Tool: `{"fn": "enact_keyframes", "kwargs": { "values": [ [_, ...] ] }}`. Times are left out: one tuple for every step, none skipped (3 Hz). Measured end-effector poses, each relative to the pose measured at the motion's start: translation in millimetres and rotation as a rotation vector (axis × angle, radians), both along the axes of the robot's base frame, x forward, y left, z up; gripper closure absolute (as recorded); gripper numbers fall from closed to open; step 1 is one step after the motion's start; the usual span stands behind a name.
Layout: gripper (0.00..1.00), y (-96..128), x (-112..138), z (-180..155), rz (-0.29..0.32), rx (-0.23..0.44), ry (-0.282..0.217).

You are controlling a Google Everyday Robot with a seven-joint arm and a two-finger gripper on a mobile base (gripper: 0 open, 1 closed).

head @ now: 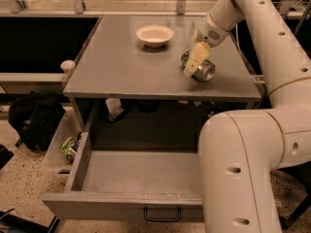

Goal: Place green can into top drawer

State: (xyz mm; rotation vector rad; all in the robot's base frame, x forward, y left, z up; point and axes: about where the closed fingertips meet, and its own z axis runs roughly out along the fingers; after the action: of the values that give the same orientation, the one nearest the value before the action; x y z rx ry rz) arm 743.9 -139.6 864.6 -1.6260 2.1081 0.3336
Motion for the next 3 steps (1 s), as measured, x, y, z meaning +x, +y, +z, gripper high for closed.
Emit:
{"fn": "enact_keyframes", "kwargs": {
  "values": [
    [0.00, 4, 8, -2, -0.007, 0.009, -0.018],
    [0.00, 3, 11, -10, -0.023, 0.009, -0.010],
    [0.00, -7, 3, -13, -0.052, -0.006, -0.006]
  ]
}}
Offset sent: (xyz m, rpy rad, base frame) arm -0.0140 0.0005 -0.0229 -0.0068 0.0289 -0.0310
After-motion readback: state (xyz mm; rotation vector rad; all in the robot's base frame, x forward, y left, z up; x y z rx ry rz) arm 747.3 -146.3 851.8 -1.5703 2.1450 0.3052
